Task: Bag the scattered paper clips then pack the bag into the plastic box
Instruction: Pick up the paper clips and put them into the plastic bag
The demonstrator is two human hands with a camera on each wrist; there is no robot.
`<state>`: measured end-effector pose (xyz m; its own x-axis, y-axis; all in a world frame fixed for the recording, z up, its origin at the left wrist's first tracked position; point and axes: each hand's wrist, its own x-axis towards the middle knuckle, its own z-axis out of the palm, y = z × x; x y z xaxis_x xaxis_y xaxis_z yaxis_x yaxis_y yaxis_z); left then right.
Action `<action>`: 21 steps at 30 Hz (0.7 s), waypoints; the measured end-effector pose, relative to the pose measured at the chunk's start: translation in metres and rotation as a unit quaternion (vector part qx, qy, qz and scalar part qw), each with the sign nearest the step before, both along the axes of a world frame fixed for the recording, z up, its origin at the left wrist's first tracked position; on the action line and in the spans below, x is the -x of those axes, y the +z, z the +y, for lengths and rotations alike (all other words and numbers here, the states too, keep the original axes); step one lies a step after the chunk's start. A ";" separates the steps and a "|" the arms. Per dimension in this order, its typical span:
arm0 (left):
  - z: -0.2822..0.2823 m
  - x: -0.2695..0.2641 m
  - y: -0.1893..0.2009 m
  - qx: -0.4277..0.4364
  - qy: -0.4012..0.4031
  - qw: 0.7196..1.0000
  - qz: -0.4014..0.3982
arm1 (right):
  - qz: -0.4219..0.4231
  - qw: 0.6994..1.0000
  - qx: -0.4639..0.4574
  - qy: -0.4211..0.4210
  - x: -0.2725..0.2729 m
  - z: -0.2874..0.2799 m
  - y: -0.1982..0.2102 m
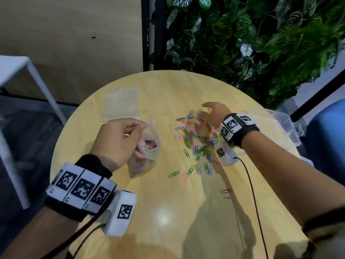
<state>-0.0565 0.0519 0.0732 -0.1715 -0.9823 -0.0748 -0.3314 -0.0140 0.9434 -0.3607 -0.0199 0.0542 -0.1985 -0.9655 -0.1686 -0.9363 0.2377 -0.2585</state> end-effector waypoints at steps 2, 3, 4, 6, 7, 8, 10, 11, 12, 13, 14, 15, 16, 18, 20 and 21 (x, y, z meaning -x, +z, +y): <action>0.000 -0.002 0.001 0.005 -0.005 1.000 -0.003 | 0.053 0.997 -0.039 -0.038 0.015 -0.016 -0.019; 0.000 -0.002 0.002 0.005 -0.006 1.000 -0.002 | 0.070 0.996 -0.053 -0.036 0.016 -0.019 -0.024; 0.001 -0.003 0.003 0.003 -0.009 1.000 -0.001 | 0.081 0.995 -0.056 -0.024 0.017 -0.022 -0.030; 0.001 -0.003 0.004 0.001 -0.020 1.000 -0.004 | 0.088 0.994 -0.057 -0.016 0.011 -0.024 -0.034; 0.001 -0.004 0.004 0.002 -0.024 1.000 -0.006 | 0.083 0.995 -0.055 -0.005 0.007 -0.027 -0.034; 0.000 -0.004 0.003 0.002 -0.027 1.000 -0.006 | 0.079 0.995 -0.058 0.024 0.001 -0.030 -0.036; 0.000 -0.005 0.003 0.001 -0.031 1.000 -0.002 | 0.068 0.992 -0.075 0.073 -0.020 -0.028 -0.032; 0.000 -0.005 0.003 0.001 -0.032 0.999 -0.001 | 0.100 0.985 -0.082 0.118 -0.028 -0.026 -0.033; 0.001 -0.005 0.003 0.003 -0.034 0.999 -0.003 | 0.123 0.976 -0.078 0.163 -0.034 -0.025 -0.034; 0.001 -0.004 0.004 0.006 -0.036 0.999 -0.005 | 0.140 0.967 -0.079 0.195 -0.040 -0.023 -0.035; 0.002 -0.004 0.004 0.008 -0.038 0.999 -0.008 | 0.152 0.960 -0.081 0.220 -0.043 -0.020 -0.037; 0.002 -0.005 0.004 0.008 -0.040 0.999 -0.009 | 0.155 0.957 -0.072 0.233 -0.047 -0.016 -0.037; 0.002 -0.005 0.004 0.008 -0.042 0.999 -0.010 | 0.143 0.958 -0.058 0.243 -0.049 -0.013 -0.036; 0.003 -0.005 0.004 0.005 -0.045 0.999 -0.011 | 0.143 0.955 -0.033 0.258 -0.049 -0.005 -0.034; 0.004 -0.005 0.005 0.004 -0.046 0.999 -0.014 | 0.166 0.954 -0.039 0.246 -0.047 0.004 -0.030; 0.005 -0.005 0.007 0.004 -0.047 0.999 -0.014 | 0.162 0.959 -0.042 0.229 -0.045 0.009 -0.026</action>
<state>-0.0517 0.0565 0.0798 -0.2601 -0.9628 -0.0733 -0.3574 0.0255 0.9336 -0.3162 -0.0107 0.0284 0.1890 -0.9495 -0.2504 -0.9753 -0.2113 0.0650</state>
